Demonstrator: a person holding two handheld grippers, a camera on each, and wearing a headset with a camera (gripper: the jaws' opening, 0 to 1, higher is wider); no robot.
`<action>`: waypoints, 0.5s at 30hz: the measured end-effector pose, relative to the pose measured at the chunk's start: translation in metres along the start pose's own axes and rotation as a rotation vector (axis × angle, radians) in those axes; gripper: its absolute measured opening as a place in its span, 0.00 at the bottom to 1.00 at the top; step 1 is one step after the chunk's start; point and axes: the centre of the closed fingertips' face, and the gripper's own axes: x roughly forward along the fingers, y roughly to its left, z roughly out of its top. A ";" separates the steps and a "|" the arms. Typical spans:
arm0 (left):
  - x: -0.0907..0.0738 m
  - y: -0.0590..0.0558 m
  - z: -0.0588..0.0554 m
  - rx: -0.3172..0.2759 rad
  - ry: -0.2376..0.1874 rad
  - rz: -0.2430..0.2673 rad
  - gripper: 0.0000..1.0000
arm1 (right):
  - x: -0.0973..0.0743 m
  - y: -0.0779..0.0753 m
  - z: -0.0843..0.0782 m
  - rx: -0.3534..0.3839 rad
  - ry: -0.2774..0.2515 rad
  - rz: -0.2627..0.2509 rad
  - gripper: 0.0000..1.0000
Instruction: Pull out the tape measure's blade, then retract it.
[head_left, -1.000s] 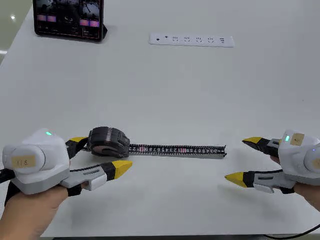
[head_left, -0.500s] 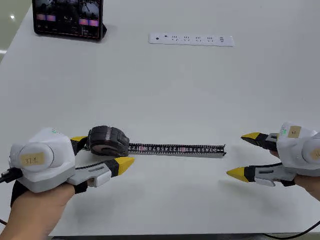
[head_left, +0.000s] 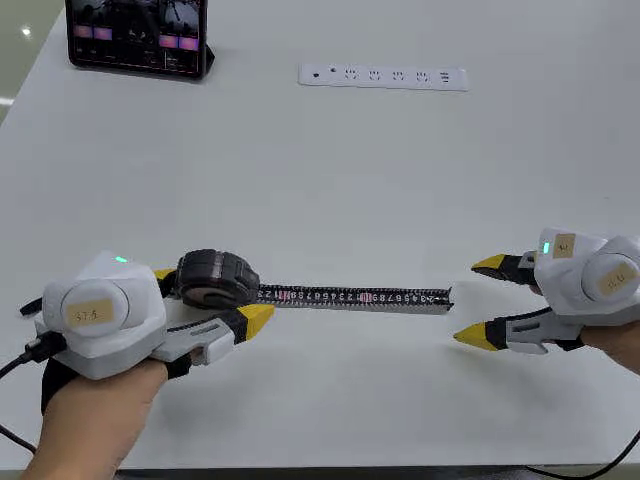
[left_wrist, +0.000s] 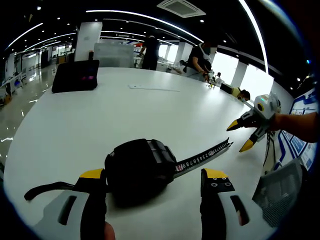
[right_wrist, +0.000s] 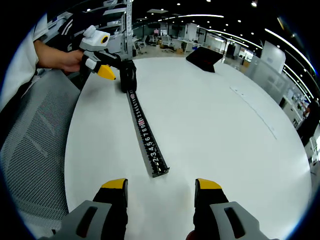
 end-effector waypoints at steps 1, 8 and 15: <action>0.001 0.001 0.000 -0.007 -0.003 0.005 0.74 | 0.000 -0.001 0.001 -0.002 0.001 0.004 0.51; 0.004 0.000 0.003 -0.031 -0.015 0.041 0.74 | 0.002 -0.005 0.004 -0.004 0.002 0.022 0.48; 0.007 0.002 0.004 -0.053 -0.030 0.079 0.72 | 0.005 -0.008 0.006 -0.014 0.006 0.033 0.47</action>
